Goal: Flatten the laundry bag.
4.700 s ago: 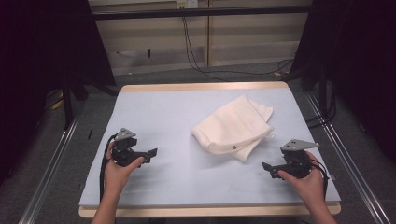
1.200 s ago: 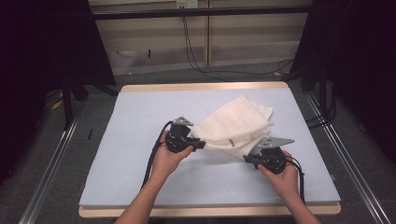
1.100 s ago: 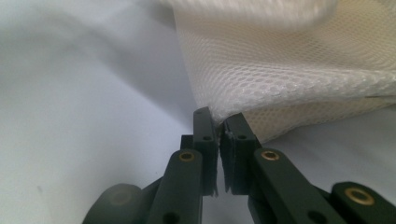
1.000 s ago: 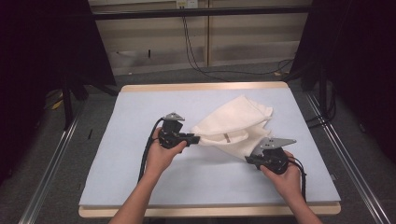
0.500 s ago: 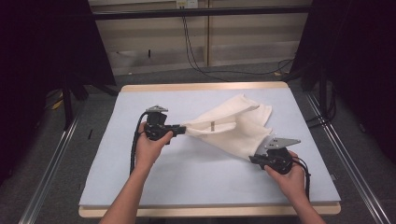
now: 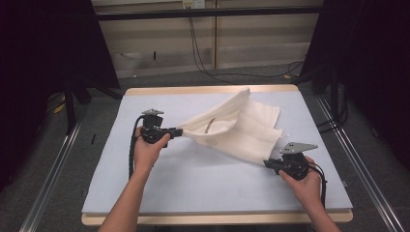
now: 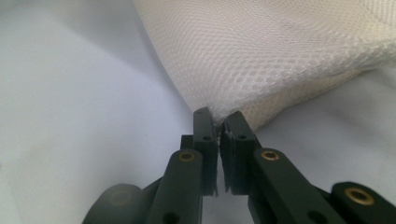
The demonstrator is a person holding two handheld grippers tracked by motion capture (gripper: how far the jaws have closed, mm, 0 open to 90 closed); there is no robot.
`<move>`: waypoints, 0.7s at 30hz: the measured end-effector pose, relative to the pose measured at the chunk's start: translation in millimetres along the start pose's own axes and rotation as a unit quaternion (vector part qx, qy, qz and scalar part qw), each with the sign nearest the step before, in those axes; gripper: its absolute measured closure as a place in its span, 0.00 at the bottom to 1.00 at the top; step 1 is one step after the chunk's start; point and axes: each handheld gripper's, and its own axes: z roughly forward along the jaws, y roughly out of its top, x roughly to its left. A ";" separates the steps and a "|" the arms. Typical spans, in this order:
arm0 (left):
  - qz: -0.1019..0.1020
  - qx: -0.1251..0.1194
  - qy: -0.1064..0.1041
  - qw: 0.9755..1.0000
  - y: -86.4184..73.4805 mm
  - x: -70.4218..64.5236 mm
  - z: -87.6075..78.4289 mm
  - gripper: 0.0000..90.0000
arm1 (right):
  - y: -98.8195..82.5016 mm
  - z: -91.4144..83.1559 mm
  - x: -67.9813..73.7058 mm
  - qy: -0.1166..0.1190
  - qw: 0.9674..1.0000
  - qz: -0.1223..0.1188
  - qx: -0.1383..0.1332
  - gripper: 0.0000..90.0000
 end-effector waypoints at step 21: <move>-0.012 0.024 0.025 0.999 -12.8 17.2 3.9 0.86 | -0.4 1.9 -0.1 -0.006 1.000 -0.012 0.004 0.94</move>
